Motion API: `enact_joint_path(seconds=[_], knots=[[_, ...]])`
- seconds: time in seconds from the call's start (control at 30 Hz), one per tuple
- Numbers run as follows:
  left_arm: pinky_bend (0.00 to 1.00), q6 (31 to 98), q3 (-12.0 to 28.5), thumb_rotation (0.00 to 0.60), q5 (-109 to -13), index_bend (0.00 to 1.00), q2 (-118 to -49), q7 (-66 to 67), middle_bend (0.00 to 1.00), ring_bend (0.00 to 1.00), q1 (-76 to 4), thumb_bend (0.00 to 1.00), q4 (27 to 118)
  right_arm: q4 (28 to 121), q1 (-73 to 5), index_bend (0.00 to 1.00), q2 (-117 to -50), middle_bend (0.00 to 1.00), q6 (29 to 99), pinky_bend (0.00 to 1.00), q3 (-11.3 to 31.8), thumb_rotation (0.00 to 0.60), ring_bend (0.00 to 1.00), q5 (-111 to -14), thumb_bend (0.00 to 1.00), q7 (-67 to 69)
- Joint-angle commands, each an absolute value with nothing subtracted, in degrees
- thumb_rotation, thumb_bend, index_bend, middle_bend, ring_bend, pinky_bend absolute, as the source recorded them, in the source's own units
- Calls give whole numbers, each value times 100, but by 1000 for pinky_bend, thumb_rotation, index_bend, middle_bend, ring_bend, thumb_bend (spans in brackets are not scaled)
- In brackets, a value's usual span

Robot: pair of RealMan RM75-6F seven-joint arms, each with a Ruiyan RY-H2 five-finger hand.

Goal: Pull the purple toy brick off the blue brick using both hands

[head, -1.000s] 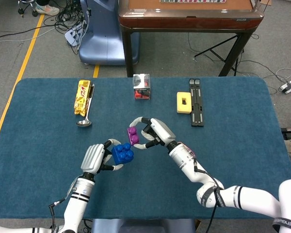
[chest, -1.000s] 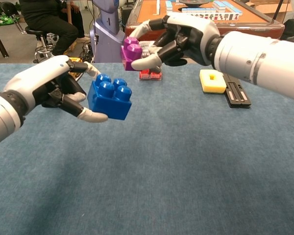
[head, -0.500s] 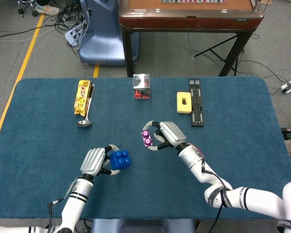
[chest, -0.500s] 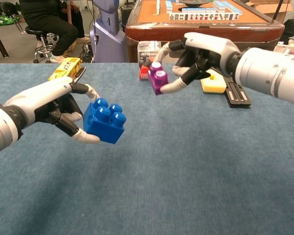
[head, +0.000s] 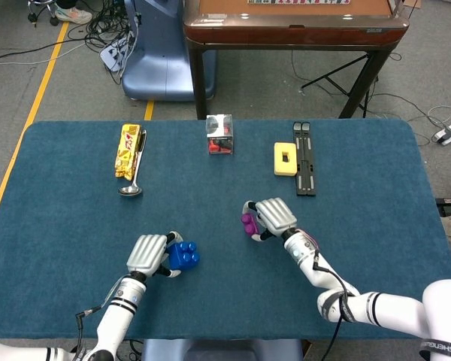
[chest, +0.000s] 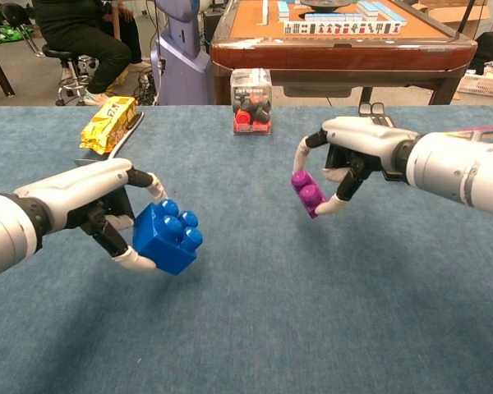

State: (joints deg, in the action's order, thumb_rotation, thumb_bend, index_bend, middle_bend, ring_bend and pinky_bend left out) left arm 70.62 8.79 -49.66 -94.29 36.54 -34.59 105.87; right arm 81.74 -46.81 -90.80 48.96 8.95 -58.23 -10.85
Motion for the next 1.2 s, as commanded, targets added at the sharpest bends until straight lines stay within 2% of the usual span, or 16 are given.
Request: enact_joint_path(seconds=[0.03, 0.1, 0.17, 0.23, 0.3, 0.5, 0.63, 0.8, 0.9, 0.97, 1.03, 1.1, 1.2], knots=[[1000, 7088, 866, 600, -4920, 422, -9410, 3723, 990, 889, -3486, 0, 10597, 8094, -4685, 538, -9139, 1000, 4859, 1000, 874, 600, 1000, -5714, 254, -1179], [1000, 7125, 856, 600, -4913, 310, -9401, 3782, 989, 888, -3501, 0, 10600, 8083, -4675, 441, -9124, 1000, 4835, 1000, 880, 600, 1000, -5685, 94, -1194], [1000, 7136, 829, 600, -4907, 206, -9378, 3834, 987, 886, -3513, 0, 10617, 8096, -4653, 311, -9094, 1000, 4826, 1000, 890, 600, 1000, -5671, 6, -1180], [1000, 7119, 809, 600, -4854, 81, -9326, 3879, 979, 882, -3526, 0, 10668, 8120, -4621, 177, -9058, 1000, 4845, 1000, 905, 600, 1000, -5681, 0, -1147], [1000, 7130, 806, 600, -4813, 13, -9292, 3914, 970, 878, -3534, 0, 10708, 8152, -4584, 111, -9014, 1000, 4863, 1000, 913, 600, 1000, -5710, 0, -1100], [1000, 7281, 768, 600, -4839, 0, -9153, 3907, 942, 860, -3477, 0, 10850, 8399, -4398, 9, -8744, 972, 5047, 1000, 914, 600, 971, -5961, 0, -906], [1000, 7533, 662, 600, -5063, 0, -8946, 3829, 908, 832, -3320, 0, 10972, 8756, -4172, 0, -8379, 882, 5331, 982, 862, 600, 890, -6196, 0, -839], [1000, 7974, 433, 600, -5680, 23, -8641, 3553, 807, 769, -2990, 0, 10991, 9243, -3836, 7, -7849, 689, 5714, 923, 737, 600, 741, -6409, 0, -858], [1000, 8277, 303, 600, -6164, 103, -8502, 3307, 708, 729, -2771, 0, 10875, 9414, -3607, 75, -7624, 601, 6025, 915, 654, 600, 679, -6673, 0, -764], [990, 8469, 184, 600, -6692, 159, -8316, 2883, 657, 700, -2595, 0, 10741, 9402, -3347, 148, -7515, 577, 6441, 913, 570, 600, 666, -7122, 0, -432], [971, 8507, 54, 600, -7179, 196, -8064, 2102, 625, 674, -2422, 0, 10593, 9296, -3113, 200, -7423, 562, 6810, 896, 432, 600, 648, -7602, 0, -95], [936, 8567, 19, 600, -7456, 214, -7869, 1537, 600, 642, -2299, 0, 10438, 9218, -2940, 211, -7334, 536, 7068, 857, 315, 600, 612, -7918, 0, 95], [832, 8730, 46, 600, -7684, 218, -7609, 1017, 531, 547, -2118, 0, 10213, 9131, -2680, 211, -7213, 483, 7381, 777, 141, 600, 521, -8265, 0, 411]])
